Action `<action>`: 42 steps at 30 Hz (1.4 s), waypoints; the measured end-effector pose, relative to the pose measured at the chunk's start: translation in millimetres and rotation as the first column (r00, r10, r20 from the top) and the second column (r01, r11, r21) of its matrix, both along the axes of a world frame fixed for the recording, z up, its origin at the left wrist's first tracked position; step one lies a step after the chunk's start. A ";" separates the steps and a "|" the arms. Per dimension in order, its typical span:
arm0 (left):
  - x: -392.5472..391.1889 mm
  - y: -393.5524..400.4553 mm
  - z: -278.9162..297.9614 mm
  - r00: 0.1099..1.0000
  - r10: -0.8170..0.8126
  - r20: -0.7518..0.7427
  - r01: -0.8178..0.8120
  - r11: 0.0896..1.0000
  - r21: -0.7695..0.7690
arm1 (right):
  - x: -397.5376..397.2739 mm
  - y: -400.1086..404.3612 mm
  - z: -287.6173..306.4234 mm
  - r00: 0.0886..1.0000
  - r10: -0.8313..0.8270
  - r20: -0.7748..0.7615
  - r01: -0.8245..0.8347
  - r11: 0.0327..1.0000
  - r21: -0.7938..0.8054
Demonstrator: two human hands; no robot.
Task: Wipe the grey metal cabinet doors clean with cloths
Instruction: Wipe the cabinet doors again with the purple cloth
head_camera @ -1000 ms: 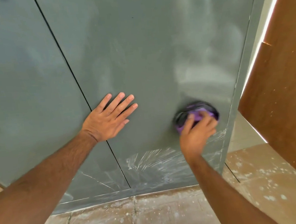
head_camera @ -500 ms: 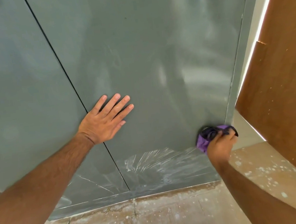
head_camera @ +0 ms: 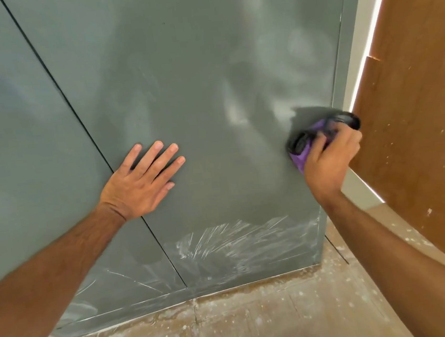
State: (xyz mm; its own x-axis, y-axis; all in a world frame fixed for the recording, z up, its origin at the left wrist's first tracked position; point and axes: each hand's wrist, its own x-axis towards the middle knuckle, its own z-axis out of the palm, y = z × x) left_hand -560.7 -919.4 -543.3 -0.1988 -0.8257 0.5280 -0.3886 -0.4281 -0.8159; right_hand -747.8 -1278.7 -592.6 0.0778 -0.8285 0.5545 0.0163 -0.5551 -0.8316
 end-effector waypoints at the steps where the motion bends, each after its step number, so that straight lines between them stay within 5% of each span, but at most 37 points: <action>1: -0.3 0.0 0.6 1.000 0.003 -0.004 -0.003 1.000 0.003 | -0.3 3.7 -5.5 1.000 -0.020 -0.017 0.019 0.998 -0.051; 3: -0.8 -0.4 -0.6 1.000 -0.001 -0.018 0.001 1.000 -0.003 | -5.2 15.1 -45.7 0.999 0.010 -0.052 -0.006 0.998 0.062; 5: 1.1 -0.4 -2.3 1.000 0.003 -0.021 -0.003 1.000 -0.001 | -5.2 24.2 -98.7 0.981 0.154 -0.116 -0.093 0.907 0.410; 6: 1.6 -0.7 -0.5 1.000 0.004 -0.014 -0.004 1.000 0.003 | -1.9 23.6 -107.7 0.984 0.175 0.008 -0.154 0.840 0.520; 8: 1.1 -1.9 2.3 1.000 0.004 0.000 -0.004 1.000 0.001 | -1.0 19.6 -107.5 0.959 0.087 -0.270 0.032 0.912 0.408; 9: 0.4 -1.3 1.6 1.000 0.007 -0.006 -0.007 1.000 -0.006 | 2.7 17.7 -87.8 0.996 0.083 -0.039 -0.050 0.848 0.527; 11: -1.2 -0.4 0.5 1.000 0.004 -0.016 -0.005 1.000 -0.005 | -0.2 19.0 -49.6 0.979 0.098 0.177 -0.147 0.945 0.293; 14: -1.0 -0.6 1.0 1.000 0.004 -0.024 -0.004 1.000 0.003 | -11.8 27.0 -64.3 0.999 0.029 0.023 -0.032 0.986 0.162; 16: 0.8 -0.9 -0.8 1.000 0.001 -0.025 -0.001 1.000 0.003 | -11.2 41.1 -107.9 0.994 0.057 -0.095 -0.026 0.955 0.295; 18: 3.1 -0.8 -0.9 1.000 0.004 -0.023 -0.004 1.000 0.004 | -5.4 38.4 -133.7 0.998 0.060 -0.009 -0.045 0.831 0.554; 21: 2.2 -1.8 0.0 1.000 0.008 -0.001 -0.008 1.000 -0.009 | 7.9 27.3 -107.9 0.981 -0.167 0.100 0.005 0.536 0.845; 22: 2.4 -0.9 -1.6 1.000 0.011 -0.009 -0.011 1.000 -0.013 | 14.9 38.1 -92.0 0.977 -0.193 0.090 0.036 0.568 0.822; 23: 1.9 -0.5 -2.8 1.000 0.007 -0.013 -0.007 1.000 -0.011 | 16.7 60.0 -81.3 0.981 -0.152 0.117 0.026 0.708 0.706; 25: 0.8 -2.2 -1.6 1.000 0.008 -0.001 -0.008 1.000 -0.006 | 17.8 106.8 -100.9 0.996 0.079 0.045 -0.091 0.879 0.468; 27: 2.6 -1.0 -1.3 1.000 0.014 -0.005 -0.014 1.000 -0.008 | 9.6 115.6 -135.8 0.986 0.169 -0.003 -0.144 0.847 0.511; 30: 1.5 -2.3 -0.5 1.000 0.015 0.019 -0.015 1.000 -0.017 | 13.2 60.0 -148.3 0.993 -0.101 0.056 0.008 0.545 0.839; 31: 1.6 -2.8 -0.2 1.000 0.012 0.004 -0.012 1.000 -0.024 | 15.7 57.6 -135.7 0.992 -0.118 0.053 0.022 0.558 0.829; 33: 2.8 -1.1 -2.9 1.000 0.007 -0.009 -0.008 1.000 -0.022 | 19.1 85.6 -114.1 0.996 -0.062 0.072 0.007 0.805 0.593; 35: 0.9 -2.9 -0.8 1.000 0.020 0.008 -0.020 1.000 -0.021 | 20.7 130.9 -124.1 0.989 0.150 0.011 -0.145 0.928 0.343; 38: -0.1 -1.6 -0.5 1.000 0.016 -0.020 -0.016 1.000 -0.013 | 17.3 142.6 -154.2 0.954 0.292 -0.061 -0.239 0.870 0.431; 41: -3.1 -2.6 2.3 1.000 0.025 -0.004 -0.025 1.000 -0.015 | 29.3 106.6 -131.2 0.999 0.021 0.036 -0.041 0.607 0.793; 42: -2.3 -1.9 1.2 1.000 0.019 -0.020 -0.019 1.000 -0.014 | 33.5 111.7 -120.2 0.999 -0.012 0.031 -0.016 0.625 0.780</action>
State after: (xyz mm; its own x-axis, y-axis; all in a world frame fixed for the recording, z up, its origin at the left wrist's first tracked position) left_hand -563.1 -921.3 -542.2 -0.1727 -0.8217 0.5431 -0.3967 -0.4467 -0.8019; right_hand -714.3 -1167.0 -712.8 0.0753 -0.9517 -0.2977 0.0494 0.3018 -0.9521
